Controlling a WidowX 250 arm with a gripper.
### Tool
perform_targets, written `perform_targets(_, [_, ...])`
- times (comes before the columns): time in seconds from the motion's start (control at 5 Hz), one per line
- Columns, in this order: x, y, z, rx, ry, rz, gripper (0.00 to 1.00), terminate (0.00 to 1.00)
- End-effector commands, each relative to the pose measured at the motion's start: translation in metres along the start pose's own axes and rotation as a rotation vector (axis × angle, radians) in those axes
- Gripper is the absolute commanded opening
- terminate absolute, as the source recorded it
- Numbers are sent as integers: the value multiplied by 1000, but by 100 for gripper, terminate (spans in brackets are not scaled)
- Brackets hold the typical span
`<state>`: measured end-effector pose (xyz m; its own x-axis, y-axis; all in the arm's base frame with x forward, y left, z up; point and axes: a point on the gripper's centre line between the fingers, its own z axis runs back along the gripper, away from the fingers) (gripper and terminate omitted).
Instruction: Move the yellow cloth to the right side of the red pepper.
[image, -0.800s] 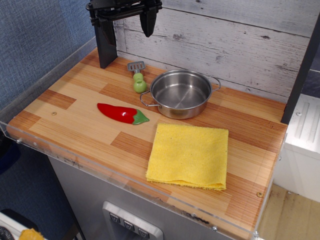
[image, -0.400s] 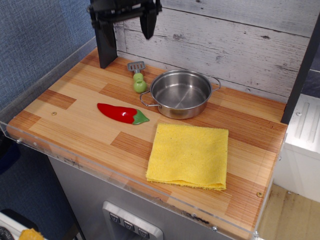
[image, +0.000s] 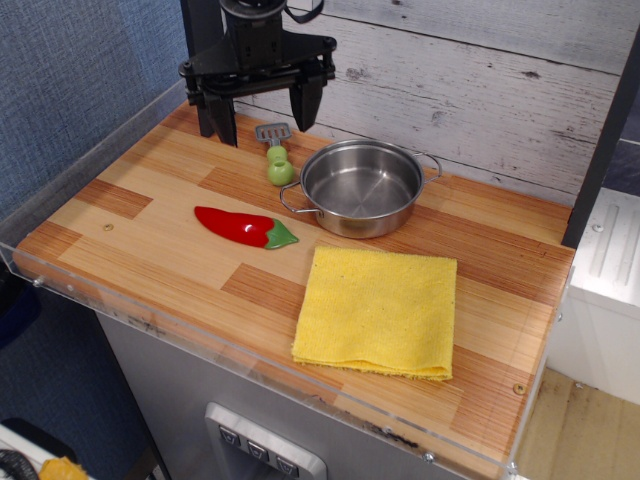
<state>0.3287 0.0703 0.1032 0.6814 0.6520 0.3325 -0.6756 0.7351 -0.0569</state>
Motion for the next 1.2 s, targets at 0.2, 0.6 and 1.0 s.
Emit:
perform_targets(0.2, [-63,0,15,-105,-38,-173,100,0])
perform_targets(0.6, [-102,-16,-1,-95,40,-257,100,0])
perform_targets(1.0, [-125,-40,-23,-81,70,-340,100,0])
